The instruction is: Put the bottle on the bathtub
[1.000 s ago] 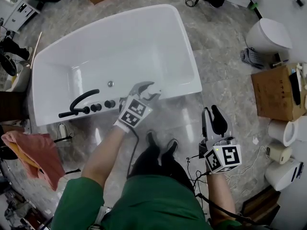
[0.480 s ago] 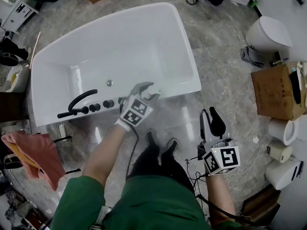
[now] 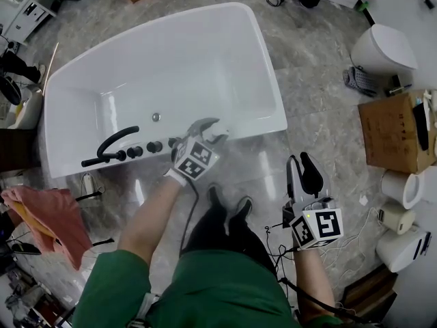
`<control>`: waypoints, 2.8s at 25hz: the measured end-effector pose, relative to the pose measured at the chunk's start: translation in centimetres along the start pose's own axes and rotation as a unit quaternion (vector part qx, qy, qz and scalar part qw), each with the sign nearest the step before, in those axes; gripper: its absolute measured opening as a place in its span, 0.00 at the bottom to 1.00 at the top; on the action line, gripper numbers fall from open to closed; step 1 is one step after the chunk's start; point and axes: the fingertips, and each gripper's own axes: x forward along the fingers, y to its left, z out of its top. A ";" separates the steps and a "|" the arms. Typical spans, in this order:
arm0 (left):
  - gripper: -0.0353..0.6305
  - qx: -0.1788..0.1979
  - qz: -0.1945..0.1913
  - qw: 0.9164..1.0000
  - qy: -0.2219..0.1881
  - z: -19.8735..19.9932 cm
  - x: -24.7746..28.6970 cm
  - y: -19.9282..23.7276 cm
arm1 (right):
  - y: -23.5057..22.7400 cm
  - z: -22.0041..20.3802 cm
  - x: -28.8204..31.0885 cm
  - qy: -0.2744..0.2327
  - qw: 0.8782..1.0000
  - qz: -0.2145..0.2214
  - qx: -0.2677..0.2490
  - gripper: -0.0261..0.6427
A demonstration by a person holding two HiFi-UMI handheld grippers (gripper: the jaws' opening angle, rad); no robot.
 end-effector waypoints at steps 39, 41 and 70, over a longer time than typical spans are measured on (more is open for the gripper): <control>0.45 -0.090 0.122 0.966 -0.209 17.2 -22.2 -2.7 | 5.6 8.5 -6.7 -0.096 0.994 0.031 -0.043 0.19; 0.44 -0.090 0.133 0.961 -0.224 18.6 -24.4 -3.3 | 6.2 9.9 -7.7 -0.109 0.992 0.032 -0.050 0.19; 0.34 -0.054 0.197 0.924 -0.324 27.4 -39.0 -10.8 | 11.8 18.7 -19.4 -0.206 0.969 0.043 -0.133 0.19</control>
